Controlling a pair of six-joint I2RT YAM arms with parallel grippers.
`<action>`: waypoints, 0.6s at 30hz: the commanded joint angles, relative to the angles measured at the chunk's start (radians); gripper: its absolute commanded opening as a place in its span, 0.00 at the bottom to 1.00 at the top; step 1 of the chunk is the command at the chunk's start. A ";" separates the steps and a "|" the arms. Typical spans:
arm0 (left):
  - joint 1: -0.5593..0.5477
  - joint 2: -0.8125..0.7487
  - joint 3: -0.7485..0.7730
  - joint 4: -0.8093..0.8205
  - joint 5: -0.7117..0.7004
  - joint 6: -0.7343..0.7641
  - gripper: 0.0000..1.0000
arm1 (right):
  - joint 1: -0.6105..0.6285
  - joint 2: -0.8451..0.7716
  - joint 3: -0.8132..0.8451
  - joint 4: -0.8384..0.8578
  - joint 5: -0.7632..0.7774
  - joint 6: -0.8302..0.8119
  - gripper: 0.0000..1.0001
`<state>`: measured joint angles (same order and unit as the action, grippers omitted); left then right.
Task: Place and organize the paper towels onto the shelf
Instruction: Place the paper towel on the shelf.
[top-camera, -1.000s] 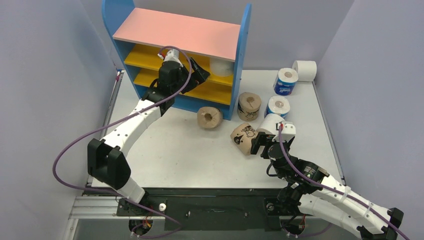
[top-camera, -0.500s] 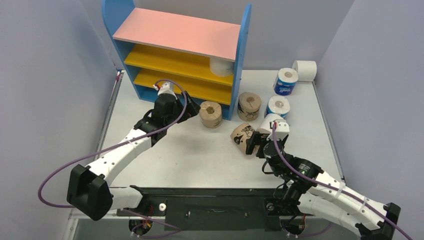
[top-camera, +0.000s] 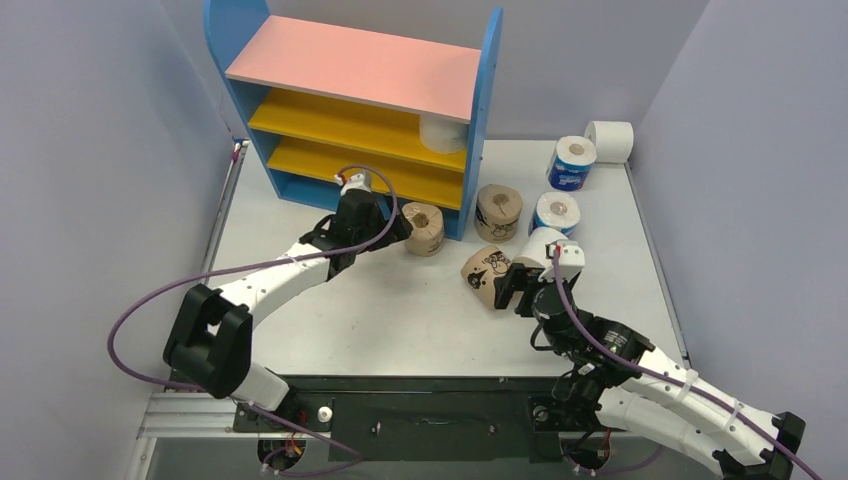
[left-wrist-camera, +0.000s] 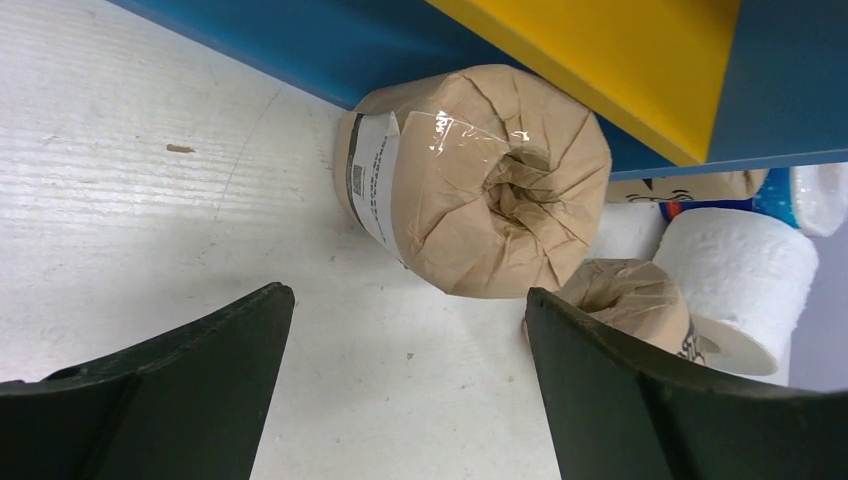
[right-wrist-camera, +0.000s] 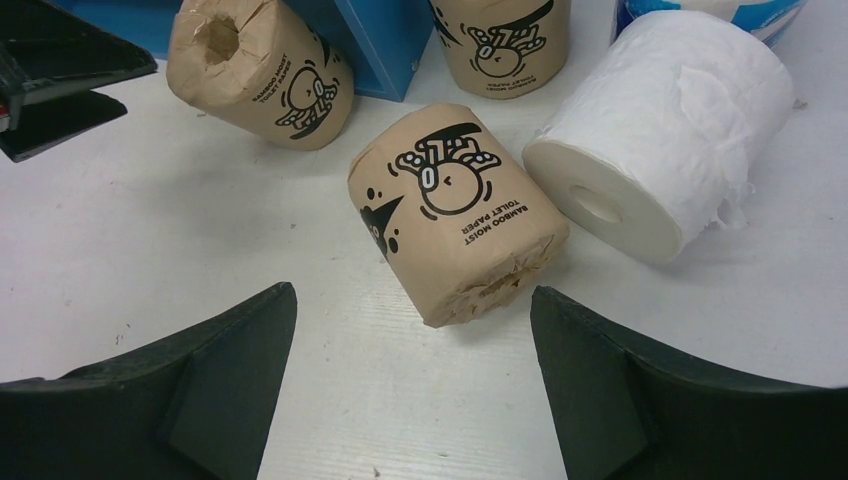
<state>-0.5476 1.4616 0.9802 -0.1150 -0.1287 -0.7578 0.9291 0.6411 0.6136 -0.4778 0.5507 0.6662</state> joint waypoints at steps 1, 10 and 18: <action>-0.010 0.073 0.081 0.065 0.000 0.001 0.84 | -0.001 -0.010 0.019 -0.008 0.012 0.004 0.82; -0.012 0.171 0.181 0.073 0.001 -0.005 0.82 | -0.001 -0.029 0.027 -0.032 0.025 0.006 0.82; -0.012 0.246 0.226 0.032 -0.003 -0.024 0.74 | -0.001 -0.038 0.015 -0.039 0.036 0.017 0.82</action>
<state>-0.5556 1.6829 1.1664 -0.1001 -0.1272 -0.7692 0.9291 0.6186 0.6136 -0.5133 0.5541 0.6704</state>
